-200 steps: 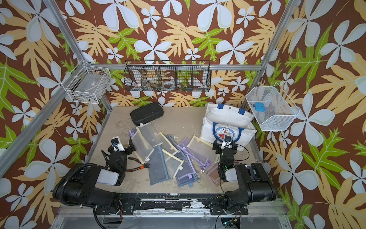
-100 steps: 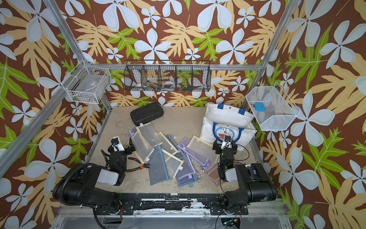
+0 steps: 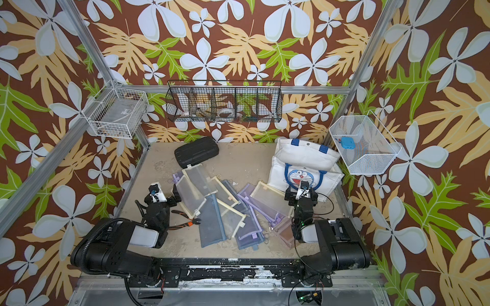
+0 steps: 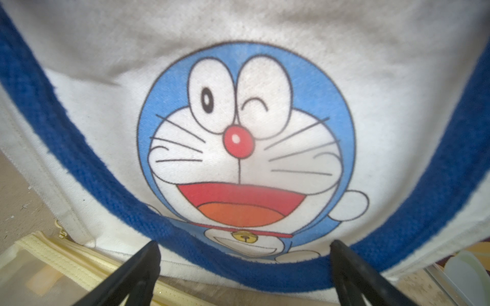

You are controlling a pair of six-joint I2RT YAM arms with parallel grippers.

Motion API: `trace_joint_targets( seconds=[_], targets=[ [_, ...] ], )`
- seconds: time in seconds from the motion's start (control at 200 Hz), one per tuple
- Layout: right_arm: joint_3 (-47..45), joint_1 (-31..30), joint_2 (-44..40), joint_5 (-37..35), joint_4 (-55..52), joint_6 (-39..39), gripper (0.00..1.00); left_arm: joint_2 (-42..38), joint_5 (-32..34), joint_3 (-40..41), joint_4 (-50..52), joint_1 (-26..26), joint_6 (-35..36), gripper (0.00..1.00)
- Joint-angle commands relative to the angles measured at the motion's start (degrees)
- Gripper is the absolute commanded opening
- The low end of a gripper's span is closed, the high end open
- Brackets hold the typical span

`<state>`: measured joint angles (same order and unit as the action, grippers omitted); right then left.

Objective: Put the pencil pouch into the canvas bag
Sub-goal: Pick up the pencil case from the pencil case.

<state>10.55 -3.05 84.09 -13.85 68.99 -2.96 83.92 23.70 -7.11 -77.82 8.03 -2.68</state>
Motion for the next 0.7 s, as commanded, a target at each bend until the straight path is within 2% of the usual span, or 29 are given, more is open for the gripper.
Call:
trace_joint_targets(
  seconds=[0.0, 0.045, 0.1, 0.19, 0.255, 0.37, 0.455, 0.52, 0.615, 0.696],
  targets=[
    [-0.30, -0.05, -0.43, -0.63, 2.23, 0.06, 1.00, -1.51, 1.15, -0.18, 0.51, -0.03, -0.06, 1.00],
    [-0.02, -0.03, -1.42, -1.55, 0.82, -0.48, 1.00, -2.80, 0.66, -0.65, 3.45, 0.02, -0.75, 1.00],
    [0.24, -0.09, -3.43, -2.21, -0.75, -0.60, 1.00, -2.67, 0.22, -0.30, 1.69, 0.09, -0.22, 1.00],
    [3.43, -0.36, -9.28, -2.06, -12.10, -0.27, 1.00, -3.94, 2.53, -0.23, 2.16, 0.69, 0.53, 1.00],
    [4.60, -0.42, -12.65, -1.48, -17.12, -0.74, 1.00, -7.97, 5.65, -3.15, 12.30, 0.73, -0.92, 1.00],
    [6.95, -2.30, -18.49, -1.57, -25.32, -1.66, 1.00, -14.02, 4.29, -6.81, 24.60, 0.23, 1.39, 1.00],
    [9.34, -4.17, -21.85, -4.15, -32.33, -1.46, 1.00, -18.45, 4.98, -10.31, 34.03, 0.26, -0.14, 1.00],
    [11.25, -4.36, -24.77, -3.87, -38.33, -5.25, 1.00, -21.79, 5.19, -13.53, 41.42, 0.46, -3.79, 1.00],
    [14.14, -5.58, -28.16, -3.45, -46.49, -10.04, 1.00, -24.78, 9.97, -22.90, 58.84, 1.92, -15.19, 1.00],
    [15.30, -9.51, -30.37, -4.98, -50.24, -9.89, 1.00, -24.42, 5.29, -32.64, 74.97, 2.08, -21.06, 1.00]
  ],
)
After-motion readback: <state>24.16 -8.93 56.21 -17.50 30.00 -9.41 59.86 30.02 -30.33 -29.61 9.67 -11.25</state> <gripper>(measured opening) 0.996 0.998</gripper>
